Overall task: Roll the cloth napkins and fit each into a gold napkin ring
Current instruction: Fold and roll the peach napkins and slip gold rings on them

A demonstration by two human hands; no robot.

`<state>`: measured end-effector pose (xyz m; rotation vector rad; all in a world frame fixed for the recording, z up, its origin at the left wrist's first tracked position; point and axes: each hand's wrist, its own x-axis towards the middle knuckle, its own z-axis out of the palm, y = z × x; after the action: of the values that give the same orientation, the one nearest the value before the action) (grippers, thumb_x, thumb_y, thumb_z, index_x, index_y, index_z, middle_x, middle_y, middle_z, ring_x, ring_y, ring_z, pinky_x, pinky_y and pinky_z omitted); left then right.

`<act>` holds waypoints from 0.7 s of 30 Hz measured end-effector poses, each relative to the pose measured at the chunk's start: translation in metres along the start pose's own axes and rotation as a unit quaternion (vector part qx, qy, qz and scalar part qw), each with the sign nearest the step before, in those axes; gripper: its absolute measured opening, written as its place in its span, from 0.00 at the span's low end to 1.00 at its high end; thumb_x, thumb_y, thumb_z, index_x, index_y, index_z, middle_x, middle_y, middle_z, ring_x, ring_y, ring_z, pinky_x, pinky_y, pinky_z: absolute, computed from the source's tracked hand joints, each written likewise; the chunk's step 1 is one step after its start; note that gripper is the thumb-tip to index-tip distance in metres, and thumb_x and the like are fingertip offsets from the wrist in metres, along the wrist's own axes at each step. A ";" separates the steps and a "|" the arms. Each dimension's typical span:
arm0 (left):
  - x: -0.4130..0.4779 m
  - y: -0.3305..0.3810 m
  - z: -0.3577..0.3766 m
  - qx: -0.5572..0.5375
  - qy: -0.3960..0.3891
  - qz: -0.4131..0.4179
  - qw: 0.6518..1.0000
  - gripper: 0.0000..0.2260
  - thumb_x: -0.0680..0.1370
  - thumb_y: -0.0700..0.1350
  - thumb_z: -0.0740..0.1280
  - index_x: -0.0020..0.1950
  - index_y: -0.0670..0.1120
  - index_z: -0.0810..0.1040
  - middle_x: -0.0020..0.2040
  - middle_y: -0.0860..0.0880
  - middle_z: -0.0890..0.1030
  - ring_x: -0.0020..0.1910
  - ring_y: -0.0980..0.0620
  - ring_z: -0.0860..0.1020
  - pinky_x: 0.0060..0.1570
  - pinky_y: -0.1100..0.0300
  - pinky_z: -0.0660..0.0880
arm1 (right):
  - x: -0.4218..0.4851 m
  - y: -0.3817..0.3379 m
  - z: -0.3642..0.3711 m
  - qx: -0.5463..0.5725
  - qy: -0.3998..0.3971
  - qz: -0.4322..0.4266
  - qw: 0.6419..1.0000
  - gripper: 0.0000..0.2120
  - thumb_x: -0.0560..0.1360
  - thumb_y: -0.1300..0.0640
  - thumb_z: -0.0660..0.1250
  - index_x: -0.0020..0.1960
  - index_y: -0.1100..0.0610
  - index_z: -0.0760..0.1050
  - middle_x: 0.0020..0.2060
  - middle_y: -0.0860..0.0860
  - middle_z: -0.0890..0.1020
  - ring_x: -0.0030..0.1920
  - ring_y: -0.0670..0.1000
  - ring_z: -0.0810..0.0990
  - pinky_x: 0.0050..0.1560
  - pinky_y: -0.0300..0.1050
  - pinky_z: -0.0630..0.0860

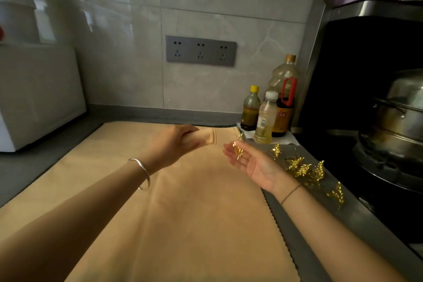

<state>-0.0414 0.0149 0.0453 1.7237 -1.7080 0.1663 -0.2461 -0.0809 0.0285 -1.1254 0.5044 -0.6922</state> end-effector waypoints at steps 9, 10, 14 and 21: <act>-0.002 -0.035 0.015 0.001 0.018 -0.012 1.000 0.13 0.74 0.55 0.68 0.53 0.50 0.80 0.43 0.56 0.80 0.37 0.59 0.75 0.35 0.69 0.68 | 0.047 0.028 0.021 -0.001 -0.034 0.033 0.999 0.17 0.67 0.57 0.69 0.54 0.61 0.78 0.50 0.58 0.83 0.51 0.53 0.83 0.56 0.45 0.77; -0.006 -0.040 0.022 -0.006 0.020 -0.022 1.000 0.14 0.74 0.57 0.67 0.53 0.50 0.80 0.44 0.56 0.80 0.39 0.59 0.75 0.36 0.67 0.69 | 0.049 0.033 0.022 -0.016 -0.034 0.027 0.999 0.18 0.67 0.57 0.69 0.55 0.61 0.78 0.52 0.57 0.83 0.53 0.53 0.82 0.58 0.46 0.77; -0.013 -0.058 0.036 0.006 0.024 -0.042 0.999 0.16 0.73 0.60 0.64 0.54 0.52 0.79 0.47 0.56 0.81 0.44 0.55 0.77 0.42 0.63 0.71 | 0.053 0.049 0.025 -0.084 -0.017 -0.002 0.996 0.18 0.70 0.58 0.70 0.59 0.60 0.77 0.54 0.56 0.82 0.56 0.53 0.81 0.58 0.45 0.77; -0.017 -0.057 0.045 0.015 0.024 0.017 0.999 0.21 0.71 0.63 0.59 0.55 0.51 0.80 0.46 0.54 0.82 0.45 0.56 0.77 0.42 0.62 0.71 | 0.054 0.061 0.031 -0.128 0.057 -0.070 0.988 0.15 0.71 0.59 0.70 0.58 0.59 0.76 0.49 0.54 0.84 0.48 0.50 0.83 0.51 0.44 0.80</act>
<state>-0.0080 -0.0018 -0.0189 1.6991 -1.7092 0.2493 -0.1731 -0.0842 -0.0187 -1.3768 0.6277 -0.8344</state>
